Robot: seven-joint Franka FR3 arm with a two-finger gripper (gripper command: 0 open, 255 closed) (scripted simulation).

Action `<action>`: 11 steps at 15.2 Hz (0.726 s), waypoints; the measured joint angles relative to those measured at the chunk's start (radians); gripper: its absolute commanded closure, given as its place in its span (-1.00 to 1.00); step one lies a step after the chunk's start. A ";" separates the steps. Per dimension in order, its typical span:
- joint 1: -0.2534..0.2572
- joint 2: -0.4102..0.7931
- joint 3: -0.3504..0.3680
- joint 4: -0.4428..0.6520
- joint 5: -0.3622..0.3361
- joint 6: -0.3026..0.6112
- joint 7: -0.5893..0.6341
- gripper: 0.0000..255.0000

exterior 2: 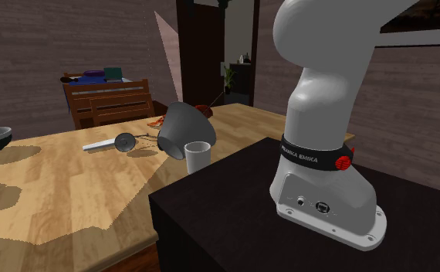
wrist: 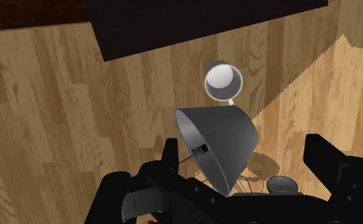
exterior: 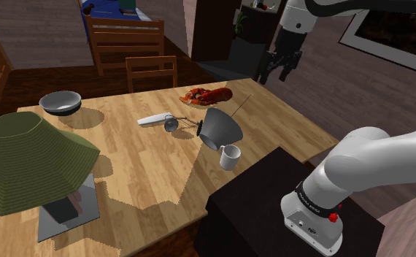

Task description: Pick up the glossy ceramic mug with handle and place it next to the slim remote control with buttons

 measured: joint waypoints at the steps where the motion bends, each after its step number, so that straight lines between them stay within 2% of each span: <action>1: 0.000 0.000 0.000 0.000 0.000 0.000 0.000 -1.00; 6: -0.001 -0.008 -0.011 -0.138 0.003 0.135 -0.007 -1.00; 11: -0.008 0.039 -0.035 -0.283 -0.001 0.335 -0.030 -1.00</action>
